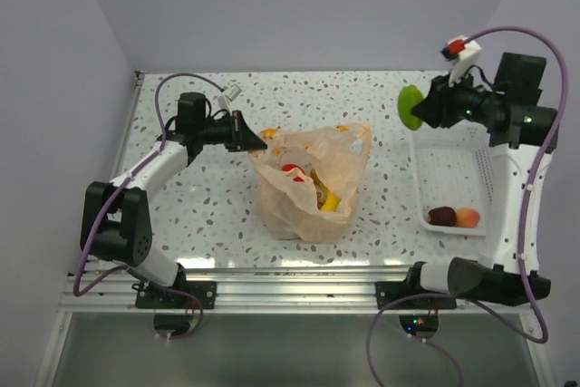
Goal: Place the fake fruits into the plastic bag and tie a complex knot
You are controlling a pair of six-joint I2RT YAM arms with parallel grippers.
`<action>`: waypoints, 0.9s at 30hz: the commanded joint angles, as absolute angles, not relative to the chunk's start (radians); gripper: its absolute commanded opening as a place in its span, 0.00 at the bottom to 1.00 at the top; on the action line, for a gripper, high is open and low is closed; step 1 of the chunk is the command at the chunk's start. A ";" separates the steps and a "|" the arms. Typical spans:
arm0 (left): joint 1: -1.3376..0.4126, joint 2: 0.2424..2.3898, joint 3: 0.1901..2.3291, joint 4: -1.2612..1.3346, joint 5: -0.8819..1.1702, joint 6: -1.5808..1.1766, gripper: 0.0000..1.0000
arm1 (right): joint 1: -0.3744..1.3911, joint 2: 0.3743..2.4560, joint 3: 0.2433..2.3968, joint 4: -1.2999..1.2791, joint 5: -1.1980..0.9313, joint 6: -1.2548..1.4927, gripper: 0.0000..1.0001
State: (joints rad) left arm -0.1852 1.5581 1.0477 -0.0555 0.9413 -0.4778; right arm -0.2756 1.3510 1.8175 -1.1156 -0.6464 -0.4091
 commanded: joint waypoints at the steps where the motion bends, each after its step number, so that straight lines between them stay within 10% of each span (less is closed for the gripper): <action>1: -0.178 1.554 1.086 -0.057 0.951 -0.451 0.00 | -0.083 1.307 1.719 -1.028 -0.756 -0.224 0.25; 7: -0.178 1.546 1.075 -0.054 0.950 -0.456 0.00 | 0.293 1.313 1.491 -0.839 -0.564 -0.132 0.25; 11: -0.178 1.539 1.068 -0.052 0.948 -0.456 0.00 | 0.403 1.347 1.433 -0.787 -0.476 -0.121 0.69; 16: -0.178 1.532 1.066 -0.054 0.946 -0.453 0.00 | 0.391 1.306 1.506 -0.842 -0.394 -0.167 0.97; 27: -0.178 1.529 1.068 -0.052 0.956 -0.454 0.00 | -0.339 1.295 1.658 -1.414 -0.549 -0.641 0.99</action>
State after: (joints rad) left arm -0.1852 1.5581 1.0485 -0.0692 0.9394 -0.4774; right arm -0.2359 1.2949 1.6413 -1.1439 -0.5232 -0.4377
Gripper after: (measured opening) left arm 0.019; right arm 0.986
